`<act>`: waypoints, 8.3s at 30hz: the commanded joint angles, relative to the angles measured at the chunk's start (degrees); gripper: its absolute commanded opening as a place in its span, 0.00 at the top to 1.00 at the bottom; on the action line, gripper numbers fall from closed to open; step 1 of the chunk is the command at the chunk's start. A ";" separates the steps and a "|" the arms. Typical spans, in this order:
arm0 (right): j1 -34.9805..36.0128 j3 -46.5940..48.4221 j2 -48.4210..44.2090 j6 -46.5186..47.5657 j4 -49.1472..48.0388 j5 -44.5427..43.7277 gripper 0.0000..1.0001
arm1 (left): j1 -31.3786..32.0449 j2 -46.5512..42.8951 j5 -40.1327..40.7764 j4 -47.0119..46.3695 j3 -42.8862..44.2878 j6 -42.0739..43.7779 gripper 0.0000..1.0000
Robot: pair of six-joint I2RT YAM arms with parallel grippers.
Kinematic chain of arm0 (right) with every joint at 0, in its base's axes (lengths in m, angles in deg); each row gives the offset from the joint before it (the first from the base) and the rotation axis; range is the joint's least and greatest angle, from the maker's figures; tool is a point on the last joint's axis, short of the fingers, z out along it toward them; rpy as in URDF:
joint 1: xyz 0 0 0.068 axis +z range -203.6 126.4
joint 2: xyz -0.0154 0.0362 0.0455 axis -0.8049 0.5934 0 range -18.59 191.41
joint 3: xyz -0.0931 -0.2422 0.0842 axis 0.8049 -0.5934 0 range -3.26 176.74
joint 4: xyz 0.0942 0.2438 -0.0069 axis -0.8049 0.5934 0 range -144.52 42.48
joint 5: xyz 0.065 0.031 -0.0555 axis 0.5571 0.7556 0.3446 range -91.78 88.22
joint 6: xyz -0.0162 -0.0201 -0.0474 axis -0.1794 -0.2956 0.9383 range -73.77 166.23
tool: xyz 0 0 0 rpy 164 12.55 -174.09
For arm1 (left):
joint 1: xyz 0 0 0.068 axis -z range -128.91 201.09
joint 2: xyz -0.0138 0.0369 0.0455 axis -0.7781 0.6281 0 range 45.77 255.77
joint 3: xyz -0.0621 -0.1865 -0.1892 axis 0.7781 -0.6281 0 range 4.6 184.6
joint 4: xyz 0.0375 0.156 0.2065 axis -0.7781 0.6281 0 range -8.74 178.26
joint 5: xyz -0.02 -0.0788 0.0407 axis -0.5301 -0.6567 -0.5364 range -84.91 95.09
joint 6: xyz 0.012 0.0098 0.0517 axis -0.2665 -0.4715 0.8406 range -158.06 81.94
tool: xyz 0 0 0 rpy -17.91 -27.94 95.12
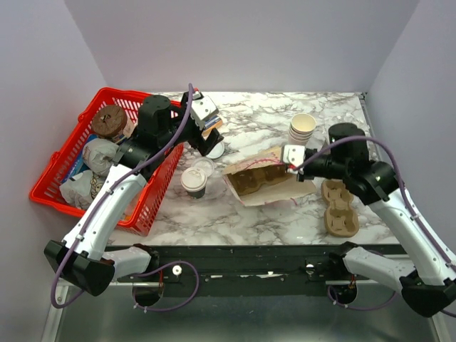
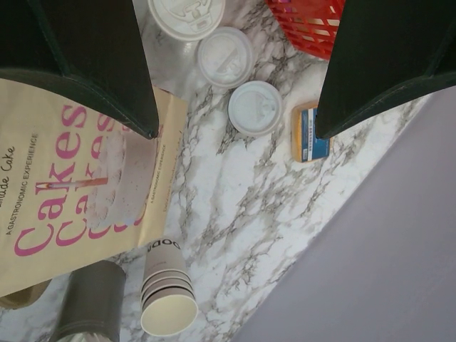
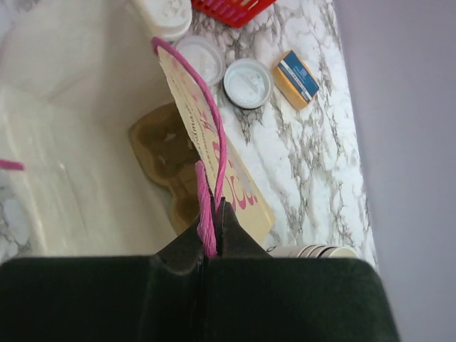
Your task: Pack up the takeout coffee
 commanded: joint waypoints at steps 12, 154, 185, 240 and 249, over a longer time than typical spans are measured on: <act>1.30 -1.88 -0.47 -1.83 -0.39 -5.85 0.99 | -0.30 0.68 -0.92 6.07 1.75 2.87 0.03; -22.51 21.06 24.66 -22.67 16.84 9.08 0.30 | 13.15 14.48 -7.43 10.76 32.09 9.03 0.30; -23.40 12.19 20.71 -12.39 5.95 5.47 0.33 | 22.91 30.29 -19.02 17.25 25.12 21.24 0.71; -23.32 16.15 8.14 -38.05 3.14 3.82 0.00 | 7.36 18.70 32.73 46.19 17.76 -8.71 0.02; -23.32 18.44 9.38 -39.37 3.14 7.42 0.00 | 5.07 22.30 32.66 43.99 13.89 -14.61 0.02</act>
